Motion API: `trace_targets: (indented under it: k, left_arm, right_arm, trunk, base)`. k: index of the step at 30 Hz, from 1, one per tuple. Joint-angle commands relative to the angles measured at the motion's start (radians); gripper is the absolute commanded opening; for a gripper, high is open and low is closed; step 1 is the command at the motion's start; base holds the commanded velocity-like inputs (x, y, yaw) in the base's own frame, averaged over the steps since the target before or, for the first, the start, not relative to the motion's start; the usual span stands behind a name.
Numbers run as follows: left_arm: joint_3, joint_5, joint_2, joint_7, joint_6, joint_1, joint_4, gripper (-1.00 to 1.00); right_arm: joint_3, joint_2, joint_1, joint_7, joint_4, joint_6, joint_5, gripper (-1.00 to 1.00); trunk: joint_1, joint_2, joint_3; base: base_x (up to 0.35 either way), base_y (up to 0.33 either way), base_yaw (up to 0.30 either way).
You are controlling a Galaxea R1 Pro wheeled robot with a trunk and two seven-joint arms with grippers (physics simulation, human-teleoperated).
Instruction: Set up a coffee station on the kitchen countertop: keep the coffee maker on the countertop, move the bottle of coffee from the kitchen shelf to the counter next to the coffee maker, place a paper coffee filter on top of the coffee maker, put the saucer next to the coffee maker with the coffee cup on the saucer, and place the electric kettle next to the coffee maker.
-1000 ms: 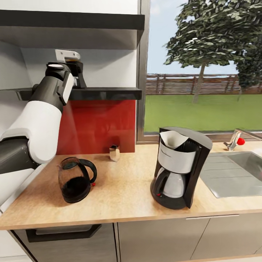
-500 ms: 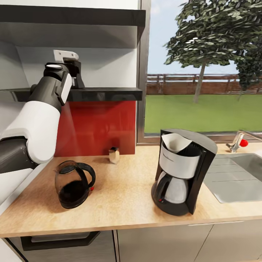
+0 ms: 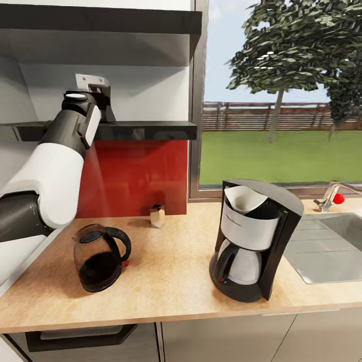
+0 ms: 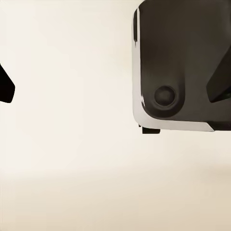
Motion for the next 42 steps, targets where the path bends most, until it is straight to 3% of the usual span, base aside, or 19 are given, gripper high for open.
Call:
trace_targets:
  k: [1,42]
  left_arm:
    - [0.004,-0.005,-0.001,-0.001,0.004,0.000,-0.001,1.00]
    - [0.004,-0.004,0.010,-0.001,0.002,0.024,-0.002,1.00]
  right_arm:
    - [-0.001,0.000,-0.001,-0.001,0.001,-0.003,0.001,1.00]
    - [-0.001,-0.002,-0.001,-0.001,0.002,-0.002,0.001,1.00]
  trunk:
    - [0.001,-0.002,-0.002]
    - [0.001,-0.002,-0.002]
  base:
    - [0.246,0.000,0.000]
    - [0.073,0.000,0.000]
